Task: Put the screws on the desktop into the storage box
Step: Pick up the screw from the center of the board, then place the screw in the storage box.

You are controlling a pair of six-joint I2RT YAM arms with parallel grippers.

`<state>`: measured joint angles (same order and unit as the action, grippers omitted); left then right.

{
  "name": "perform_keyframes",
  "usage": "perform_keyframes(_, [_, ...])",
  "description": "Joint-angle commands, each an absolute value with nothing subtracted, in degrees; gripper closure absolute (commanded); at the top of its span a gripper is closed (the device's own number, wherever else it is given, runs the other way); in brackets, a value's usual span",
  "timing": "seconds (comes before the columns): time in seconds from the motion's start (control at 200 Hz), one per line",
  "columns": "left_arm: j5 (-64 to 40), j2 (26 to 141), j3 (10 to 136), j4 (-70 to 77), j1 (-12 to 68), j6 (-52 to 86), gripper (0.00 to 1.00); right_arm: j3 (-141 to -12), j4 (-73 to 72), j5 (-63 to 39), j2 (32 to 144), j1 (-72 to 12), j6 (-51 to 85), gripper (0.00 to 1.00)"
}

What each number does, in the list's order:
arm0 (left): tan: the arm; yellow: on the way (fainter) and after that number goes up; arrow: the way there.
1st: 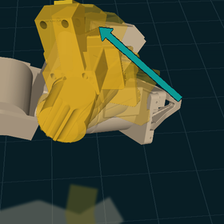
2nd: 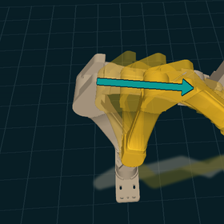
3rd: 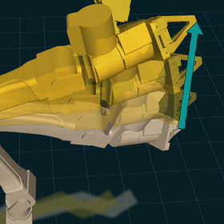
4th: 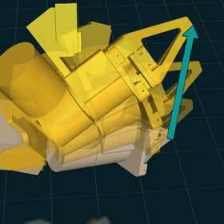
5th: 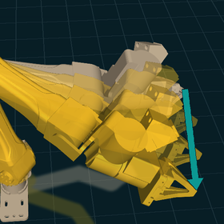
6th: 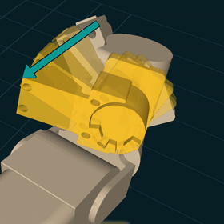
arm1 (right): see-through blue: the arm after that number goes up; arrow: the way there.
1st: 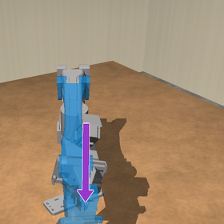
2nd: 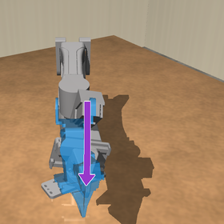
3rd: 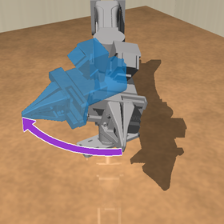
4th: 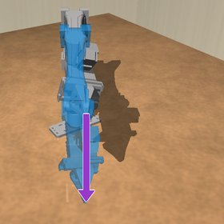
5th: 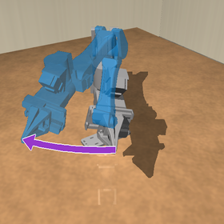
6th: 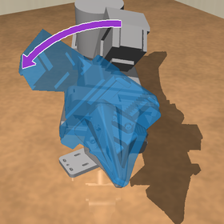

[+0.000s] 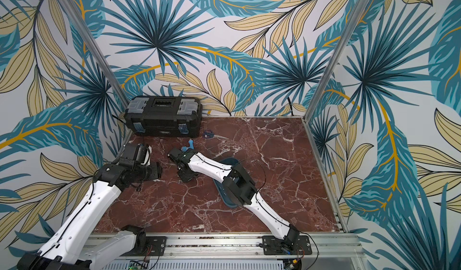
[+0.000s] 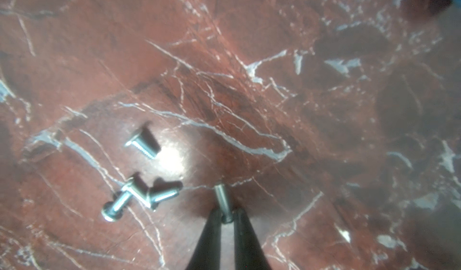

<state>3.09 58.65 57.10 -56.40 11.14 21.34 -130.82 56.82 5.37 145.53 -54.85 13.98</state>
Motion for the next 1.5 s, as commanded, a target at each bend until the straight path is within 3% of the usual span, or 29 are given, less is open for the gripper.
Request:
perform_keyframes(0.0, [2.6, 58.81, 56.07, -56.25, 10.63, 20.65, 0.4, -129.42, 57.93, 4.31, 150.01, -55.13, 13.85, 0.9])
perform_keyframes(0.25, [2.18, 59.41, 56.07, -56.35, 10.63, 20.57, 0.4, -129.14, 57.55, 2.6, 145.63, -55.15, 14.96, 1.0])
perform_keyframes(0.651, [1.94, 59.6, 56.07, -56.25, 10.63, 20.74, 0.4, -116.86, 48.57, 3.77, 128.42, -55.02, 16.12, 1.0])
perform_keyframes(0.972, [1.33, 60.67, 55.99, -56.16, 10.82, 21.45, 0.4, -89.76, 40.78, 11.73, 106.19, -52.01, 18.94, 1.0])
perform_keyframes(1.122, [-3.96, 62.56, 54.27, -52.49, 10.81, 22.68, 0.4, -76.64, 39.39, 15.75, 96.52, -49.49, 22.37, 1.0])
perform_keyframes(1.398, [-8.11, 71.0, 48.94, -44.06, 11.88, 27.57, 0.41, -63.0, 37.79, 18.21, 90.12, -46.48, 27.3, 1.0])
perform_keyframes(1.498, [-7.69, 73.97, 48.98, -41.98, 13.53, 28.64, 0.41, -62.05, 37.27, 17.27, 90.29, -46.41, 27.78, 0.61])
